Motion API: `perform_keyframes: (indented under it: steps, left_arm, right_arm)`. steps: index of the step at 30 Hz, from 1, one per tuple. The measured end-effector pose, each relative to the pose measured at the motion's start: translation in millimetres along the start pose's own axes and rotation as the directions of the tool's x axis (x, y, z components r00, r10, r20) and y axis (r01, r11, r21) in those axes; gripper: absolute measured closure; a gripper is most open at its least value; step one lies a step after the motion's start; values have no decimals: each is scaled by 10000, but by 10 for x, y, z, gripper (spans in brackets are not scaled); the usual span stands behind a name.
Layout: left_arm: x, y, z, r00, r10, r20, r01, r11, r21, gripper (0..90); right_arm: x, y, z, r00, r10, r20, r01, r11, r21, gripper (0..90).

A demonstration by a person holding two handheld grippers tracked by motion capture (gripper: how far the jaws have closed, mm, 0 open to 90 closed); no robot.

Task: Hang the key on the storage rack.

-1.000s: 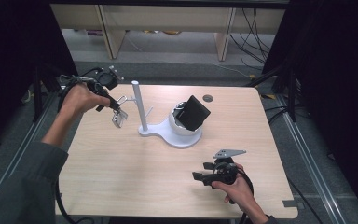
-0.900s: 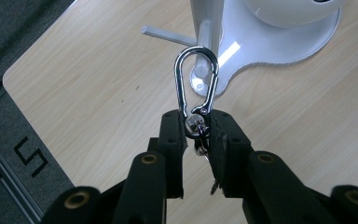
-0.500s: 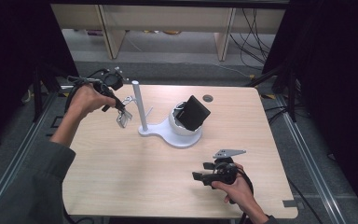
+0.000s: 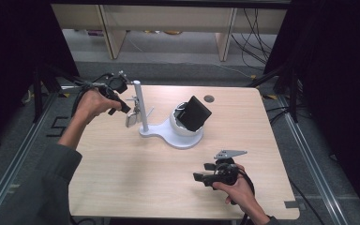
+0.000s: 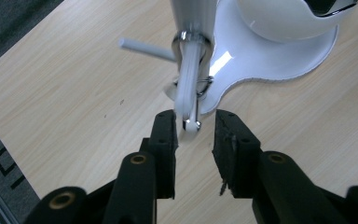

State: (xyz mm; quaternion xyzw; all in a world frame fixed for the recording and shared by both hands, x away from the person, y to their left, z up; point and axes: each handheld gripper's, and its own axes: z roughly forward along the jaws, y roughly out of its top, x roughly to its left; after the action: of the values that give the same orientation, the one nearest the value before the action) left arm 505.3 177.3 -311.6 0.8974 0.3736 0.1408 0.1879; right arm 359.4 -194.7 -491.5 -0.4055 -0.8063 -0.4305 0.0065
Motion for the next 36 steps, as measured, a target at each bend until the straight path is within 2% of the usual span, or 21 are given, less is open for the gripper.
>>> perform_keyframes:
  steps: [8,9,10,12,14,15,16,17,19,22,23,24,25,27,28,29,30,34,36]
  left_arm:
    - [-44,-65,-28,9999,14,119,-14,10000,14,622]
    - [-58,-77,-22,9996,-80,256,78,9999,72,609]
    - [-57,-85,-21,9996,11,280,-13,9999,103,591]
    - [-80,-114,-21,9998,-92,202,91,10000,10,546]
    - [-114,-148,-25,9993,-99,353,101,9999,-58,487]
    - [-143,-178,-20,9985,-316,447,328,9991,-250,472]
    - [-149,-194,-20,9982,-359,480,372,9990,-265,436]
    - [-161,-218,-18,9984,-412,385,424,9986,-308,408]
    - [-194,-280,-7,9978,-433,506,452,9983,-366,359]
    - [-228,-348,4,9982,-388,461,412,9979,-507,310]
    - [-244,-373,9,9980,-432,454,458,9973,-572,298]
    - [-252,-397,16,9976,-428,549,461,9970,-614,292]
    - [-268,-423,23,9963,-561,645,598,9966,-574,290]
    - [-262,-459,41,9981,-315,533,342,9981,-515,277]
    - [-266,-479,49,9978,-286,592,319,9980,-548,275]
    - [-288,-500,55,9968,-478,634,513,9972,-538,274]
    - [-294,-517,62,9965,-447,710,487,9972,-564,270]
    - [-314,-588,72,9967,-323,750,372,9972,-652,259]
    - [-328,-629,81,9967,-357,730,420,9953,-870,255]
  right_arm:
    - [-2,3,1,10000,3,0,-3,10000,-21,310]
    - [0,4,0,10000,5,-6,-5,10000,-16,310]
    - [-1,4,1,10000,-6,4,6,10000,-12,310]
    - [-3,4,2,10000,3,20,-3,10000,-5,309]
    - [-22,4,9,9998,-158,-92,157,9998,-113,309]
    - [-10,4,-5,9999,-89,121,89,10000,-33,309]
    - [1,2,-5,9999,14,113,-14,10000,-20,309]
    - [-22,5,-2,9995,-241,185,242,9997,-81,309]
    - [-19,4,-1,9995,-204,229,208,9997,-148,309]
    - [-1,5,3,9999,-92,114,93,9999,-53,309]
    - [-16,7,5,9994,-300,148,301,9995,-90,308]
    - [-17,8,4,9993,-326,173,328,9994,-84,308]
    - [-3,6,8,9999,-104,59,104,9999,-53,308]
    - [7,6,9,10000,38,58,-39,10000,42,308]
    - [5,5,15,10000,37,-19,-37,10000,28,308]
    - [-16,8,14,9996,-275,85,276,9996,-66,308]
    - [5,6,12,10000,49,13,-49,10000,25,308]
    - [6,5,14,10000,41,71,-42,10000,42,307]
    - [-3,6,20,10000,-1,-79,1,10000,-71,307]
